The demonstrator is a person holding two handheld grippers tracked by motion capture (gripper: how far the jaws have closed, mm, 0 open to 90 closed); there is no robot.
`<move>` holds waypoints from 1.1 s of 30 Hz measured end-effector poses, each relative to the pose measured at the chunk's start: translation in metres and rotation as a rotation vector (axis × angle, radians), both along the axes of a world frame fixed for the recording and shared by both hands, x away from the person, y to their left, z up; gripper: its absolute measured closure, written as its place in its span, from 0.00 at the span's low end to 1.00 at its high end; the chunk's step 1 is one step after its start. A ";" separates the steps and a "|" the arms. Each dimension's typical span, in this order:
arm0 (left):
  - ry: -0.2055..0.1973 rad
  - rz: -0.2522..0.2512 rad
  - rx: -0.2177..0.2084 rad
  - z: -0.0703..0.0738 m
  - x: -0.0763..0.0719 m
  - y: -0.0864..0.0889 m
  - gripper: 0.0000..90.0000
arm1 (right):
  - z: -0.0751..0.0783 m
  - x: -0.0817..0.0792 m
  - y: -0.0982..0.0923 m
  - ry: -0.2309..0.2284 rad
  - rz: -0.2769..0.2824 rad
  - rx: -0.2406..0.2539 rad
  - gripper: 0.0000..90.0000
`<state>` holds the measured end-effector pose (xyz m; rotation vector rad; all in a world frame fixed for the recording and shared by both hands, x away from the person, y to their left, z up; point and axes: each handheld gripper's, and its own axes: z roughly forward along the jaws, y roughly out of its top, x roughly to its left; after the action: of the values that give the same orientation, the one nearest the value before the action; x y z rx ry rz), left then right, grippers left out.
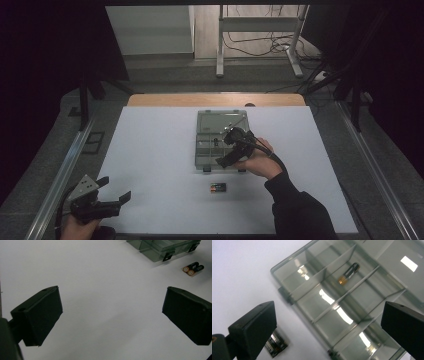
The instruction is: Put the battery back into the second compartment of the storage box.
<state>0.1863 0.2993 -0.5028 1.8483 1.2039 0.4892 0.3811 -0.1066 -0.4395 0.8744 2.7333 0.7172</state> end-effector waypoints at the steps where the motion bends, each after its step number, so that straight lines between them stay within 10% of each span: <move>1: 0.000 0.000 0.000 0.000 0.000 0.000 0.04 | 0.000 -0.002 0.000 0.003 0.006 0.002 0.00; 17: 0.000 0.001 0.000 0.000 0.000 0.000 0.04 | -0.013 -0.038 0.005 -0.022 0.106 -0.019 0.29; 33: -0.001 0.000 0.001 0.000 0.000 0.000 0.04 | -0.044 -0.050 0.015 0.049 0.226 -0.086 0.68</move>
<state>0.1862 0.2992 -0.5028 1.8486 1.2035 0.4906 0.3313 -0.0917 -0.4830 0.5784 2.9131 0.6182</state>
